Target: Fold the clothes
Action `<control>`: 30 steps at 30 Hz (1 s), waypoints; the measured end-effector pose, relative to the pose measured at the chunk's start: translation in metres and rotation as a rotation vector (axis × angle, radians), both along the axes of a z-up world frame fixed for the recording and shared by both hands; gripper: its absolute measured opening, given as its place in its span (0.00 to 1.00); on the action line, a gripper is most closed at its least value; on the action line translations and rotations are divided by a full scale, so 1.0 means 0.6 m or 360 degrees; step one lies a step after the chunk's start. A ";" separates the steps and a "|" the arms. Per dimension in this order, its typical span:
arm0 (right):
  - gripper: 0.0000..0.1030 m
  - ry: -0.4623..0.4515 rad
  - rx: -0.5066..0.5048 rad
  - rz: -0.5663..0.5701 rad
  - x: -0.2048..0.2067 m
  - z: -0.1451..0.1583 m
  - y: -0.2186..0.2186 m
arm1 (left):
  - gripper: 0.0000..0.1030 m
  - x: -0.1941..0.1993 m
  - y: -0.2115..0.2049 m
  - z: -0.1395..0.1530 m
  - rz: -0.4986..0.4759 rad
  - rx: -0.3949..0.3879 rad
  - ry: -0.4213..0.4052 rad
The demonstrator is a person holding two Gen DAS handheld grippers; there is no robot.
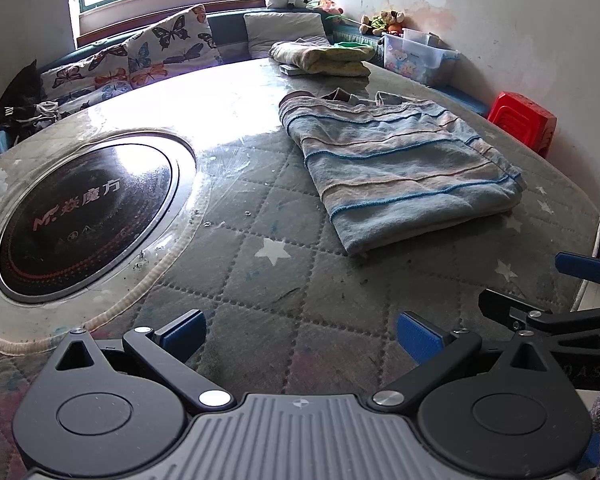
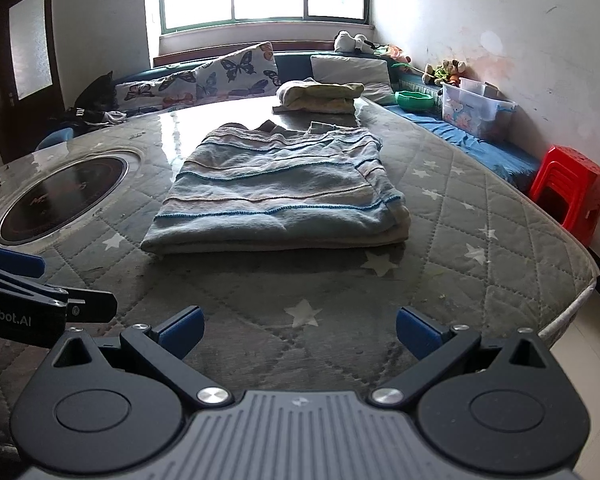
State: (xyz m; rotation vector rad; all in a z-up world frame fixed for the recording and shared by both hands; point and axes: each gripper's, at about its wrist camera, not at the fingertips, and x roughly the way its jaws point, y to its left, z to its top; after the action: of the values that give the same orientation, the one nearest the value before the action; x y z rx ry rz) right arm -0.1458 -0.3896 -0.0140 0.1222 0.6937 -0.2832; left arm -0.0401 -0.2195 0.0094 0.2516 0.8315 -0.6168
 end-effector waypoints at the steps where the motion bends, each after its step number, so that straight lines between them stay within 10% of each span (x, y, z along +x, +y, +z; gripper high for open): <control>1: 1.00 0.0000 0.0001 0.0000 0.000 0.000 0.000 | 1.00 -0.001 0.000 0.000 0.0003 0.0003 -0.0002; 30: 1.00 -0.0077 0.0004 -0.0009 -0.031 0.017 0.010 | 1.00 -0.035 0.008 0.022 0.0011 0.0005 -0.0095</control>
State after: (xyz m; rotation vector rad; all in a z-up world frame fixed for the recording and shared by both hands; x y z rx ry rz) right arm -0.1644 -0.3836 -0.0040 0.1329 0.6455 -0.2840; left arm -0.0610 -0.2148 0.0223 0.2689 0.7754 -0.5990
